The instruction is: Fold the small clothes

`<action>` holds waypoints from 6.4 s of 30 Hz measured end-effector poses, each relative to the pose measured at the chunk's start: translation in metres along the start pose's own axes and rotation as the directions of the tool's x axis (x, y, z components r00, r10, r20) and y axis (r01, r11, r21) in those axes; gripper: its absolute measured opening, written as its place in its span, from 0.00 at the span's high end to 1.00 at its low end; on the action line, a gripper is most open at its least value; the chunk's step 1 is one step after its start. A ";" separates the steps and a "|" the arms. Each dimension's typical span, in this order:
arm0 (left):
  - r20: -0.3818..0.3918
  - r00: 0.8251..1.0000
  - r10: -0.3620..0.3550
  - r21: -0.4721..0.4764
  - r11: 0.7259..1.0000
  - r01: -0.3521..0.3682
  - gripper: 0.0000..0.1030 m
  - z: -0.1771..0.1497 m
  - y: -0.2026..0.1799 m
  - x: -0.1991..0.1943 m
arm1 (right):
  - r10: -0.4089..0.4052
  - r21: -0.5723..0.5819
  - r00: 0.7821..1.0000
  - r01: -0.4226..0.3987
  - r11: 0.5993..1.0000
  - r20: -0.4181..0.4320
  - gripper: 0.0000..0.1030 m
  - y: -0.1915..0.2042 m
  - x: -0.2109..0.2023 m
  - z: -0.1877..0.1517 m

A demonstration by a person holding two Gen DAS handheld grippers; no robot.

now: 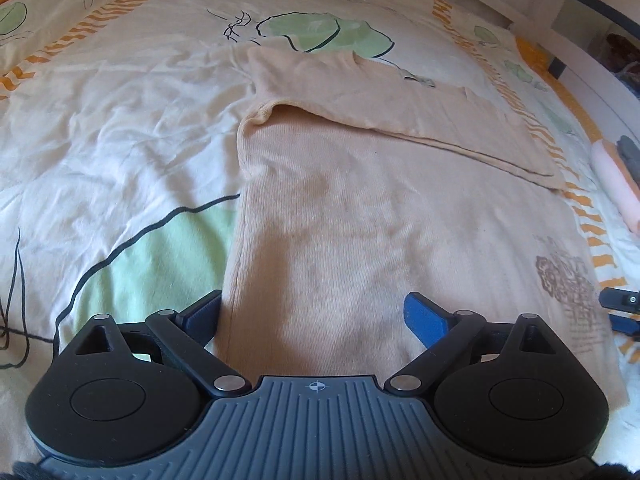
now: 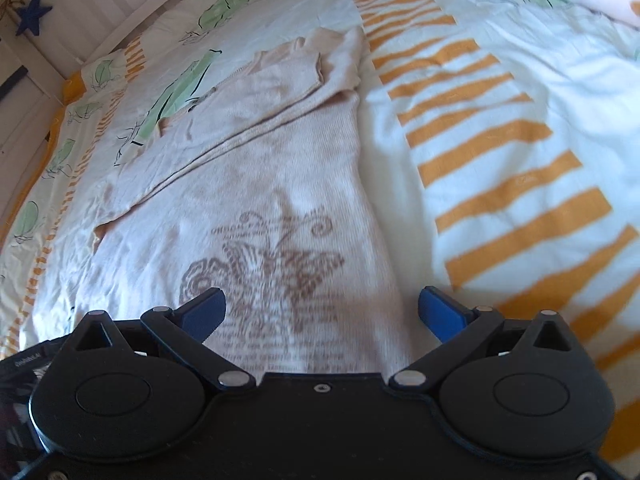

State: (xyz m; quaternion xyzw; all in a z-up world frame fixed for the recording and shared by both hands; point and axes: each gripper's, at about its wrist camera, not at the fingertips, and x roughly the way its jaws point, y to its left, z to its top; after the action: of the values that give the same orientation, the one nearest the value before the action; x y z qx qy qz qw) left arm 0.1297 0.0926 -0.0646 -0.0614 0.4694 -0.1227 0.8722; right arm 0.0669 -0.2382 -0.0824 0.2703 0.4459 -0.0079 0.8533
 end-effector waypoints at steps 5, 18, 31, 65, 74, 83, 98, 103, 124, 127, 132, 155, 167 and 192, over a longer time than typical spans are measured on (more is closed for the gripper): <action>-0.022 1.000 -0.018 -0.008 1.000 0.018 0.05 -0.014 0.005 -0.011 | 0.031 0.003 0.999 -0.030 1.000 -0.037 0.00 0.003 -0.006 -0.011; -0.055 0.998 -0.025 0.024 0.999 0.026 0.04 -0.046 0.002 -0.026 | 0.025 -0.131 0.990 -0.043 0.990 -0.137 0.00 0.023 -0.014 -0.033; -0.062 0.997 -0.044 0.022 0.999 0.046 0.01 -0.047 0.005 -0.019 | 0.026 -0.151 0.985 -0.052 0.987 -0.168 0.00 0.021 -0.013 -0.034; 0.164 0.980 -0.113 -0.133 0.982 0.136 0.95 -0.028 0.019 -0.067 | 0.303 -0.018 0.949 -0.303 0.953 0.086 0.81 0.004 -0.046 -0.015; 0.246 0.959 -0.140 -0.149 0.972 0.180 0.95 0.018 0.021 -0.065 | 0.343 -0.005 0.927 -0.346 0.938 0.148 0.81 0.005 -0.033 0.030; 0.335 0.934 -0.128 -0.112 0.978 0.174 0.95 0.090 0.017 -0.045 | 0.352 -0.018 0.910 -0.357 0.934 0.218 0.81 0.013 -0.001 0.096; 0.300 0.951 -0.069 -0.149 0.982 0.119 0.95 0.164 0.029 0.049 | 0.280 0.013 0.945 -0.287 0.958 0.171 0.81 0.010 0.095 0.168; 0.270 0.962 -0.033 -0.158 0.984 0.078 0.95 0.169 0.035 0.074 | 0.252 0.035 0.955 -0.260 0.965 0.157 0.80 0.004 0.114 0.170; 0.345 0.938 -0.032 -0.039 0.998 0.048 0.49 0.166 0.028 0.047 | 0.253 0.034 0.906 -0.280 0.959 0.339 0.43 -0.018 0.064 0.178; 0.347 0.937 -0.047 0.008 0.999 0.047 0.44 0.153 0.017 0.033 | 0.246 -0.072 0.917 -0.235 0.969 0.314 0.43 -0.006 0.054 0.163; 0.268 0.961 -0.073 0.132 0.991 0.039 0.40 0.121 -0.009 0.037 | 0.214 -0.276 0.949 -0.146 0.950 0.232 0.43 0.024 0.057 0.127; 0.150 0.989 -0.011 0.203 0.979 -0.020 0.40 0.189 -0.026 0.130 | 0.104 -0.351 0.971 -0.023 0.936 0.215 0.44 0.064 0.128 0.189; 0.250 0.968 -0.015 0.114 0.993 -0.014 0.40 0.211 -0.004 0.102 | 0.098 -0.352 0.947 0.017 0.936 0.307 0.43 0.038 0.080 0.187; 0.189 0.981 0.048 0.068 0.996 -0.062 0.40 0.213 -0.003 0.138 | -0.019 -0.367 0.952 0.136 0.920 0.304 0.39 0.035 0.121 0.203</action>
State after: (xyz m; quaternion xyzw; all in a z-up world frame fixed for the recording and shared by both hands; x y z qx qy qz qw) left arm 0.3798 0.0506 -0.0577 -0.0276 0.3823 -0.1093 0.9171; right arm 0.3021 -0.2757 -0.0664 0.0756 0.3172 0.0052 0.9453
